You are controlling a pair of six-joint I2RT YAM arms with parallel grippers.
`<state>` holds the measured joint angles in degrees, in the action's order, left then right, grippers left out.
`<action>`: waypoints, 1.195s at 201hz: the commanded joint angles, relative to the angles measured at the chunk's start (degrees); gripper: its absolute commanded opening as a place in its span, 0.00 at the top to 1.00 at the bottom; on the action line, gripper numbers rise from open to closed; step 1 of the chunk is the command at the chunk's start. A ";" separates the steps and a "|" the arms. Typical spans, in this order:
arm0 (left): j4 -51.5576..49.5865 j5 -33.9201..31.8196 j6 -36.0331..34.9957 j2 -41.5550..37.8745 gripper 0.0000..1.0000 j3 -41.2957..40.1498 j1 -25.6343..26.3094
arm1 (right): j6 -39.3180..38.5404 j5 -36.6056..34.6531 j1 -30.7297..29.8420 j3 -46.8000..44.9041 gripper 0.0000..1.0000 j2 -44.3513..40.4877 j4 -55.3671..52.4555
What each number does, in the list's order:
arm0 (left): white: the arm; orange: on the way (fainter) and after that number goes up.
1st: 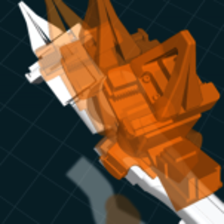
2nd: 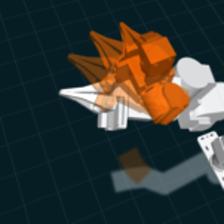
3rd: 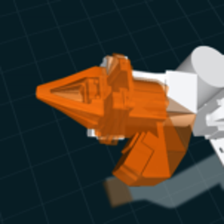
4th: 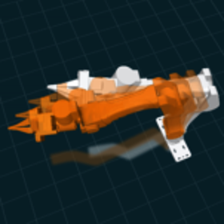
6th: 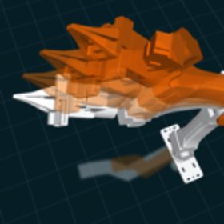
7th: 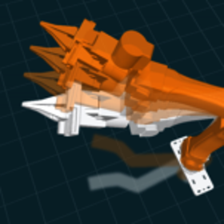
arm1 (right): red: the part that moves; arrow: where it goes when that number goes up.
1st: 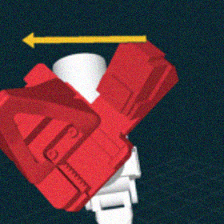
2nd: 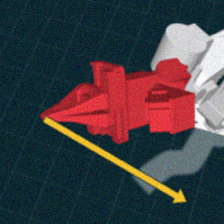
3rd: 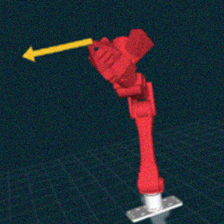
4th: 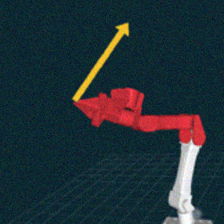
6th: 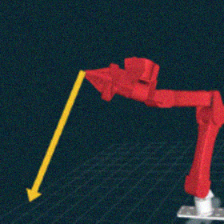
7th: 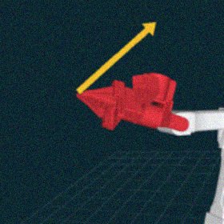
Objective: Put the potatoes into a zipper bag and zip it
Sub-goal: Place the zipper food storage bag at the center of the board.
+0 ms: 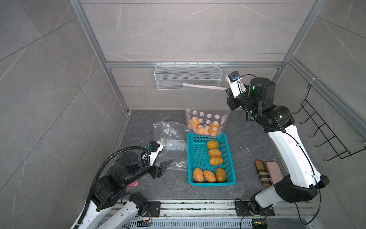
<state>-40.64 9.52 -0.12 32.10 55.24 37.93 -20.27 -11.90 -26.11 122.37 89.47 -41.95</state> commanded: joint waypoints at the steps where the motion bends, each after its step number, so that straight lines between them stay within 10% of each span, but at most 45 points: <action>1: 6.15 2.41 3.58 -0.48 0.27 -1.44 -0.14 | 0.94 -4.02 4.89 4.57 1.00 1.35 3.85; 48: 6.09 5.13 5.00 1.12 0.27 -3.11 -0.13 | -3.31 -11.29 12.86 2.38 1.00 4.71 5.87; 147: 9.13 6.11 11.28 -4.21 0.27 -8.52 -0.14 | 8.46 7.37 12.94 -55.99 1.00 -5.50 28.58; 240: 6.14 3.18 12.13 -4.57 0.27 -10.24 -0.13 | 14.19 10.33 13.10 -58.71 1.00 0.68 31.06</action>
<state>-34.70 13.65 10.98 28.51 45.32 37.93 -8.16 -2.85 -12.93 62.98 89.71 -12.32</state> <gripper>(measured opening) 0.728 0.106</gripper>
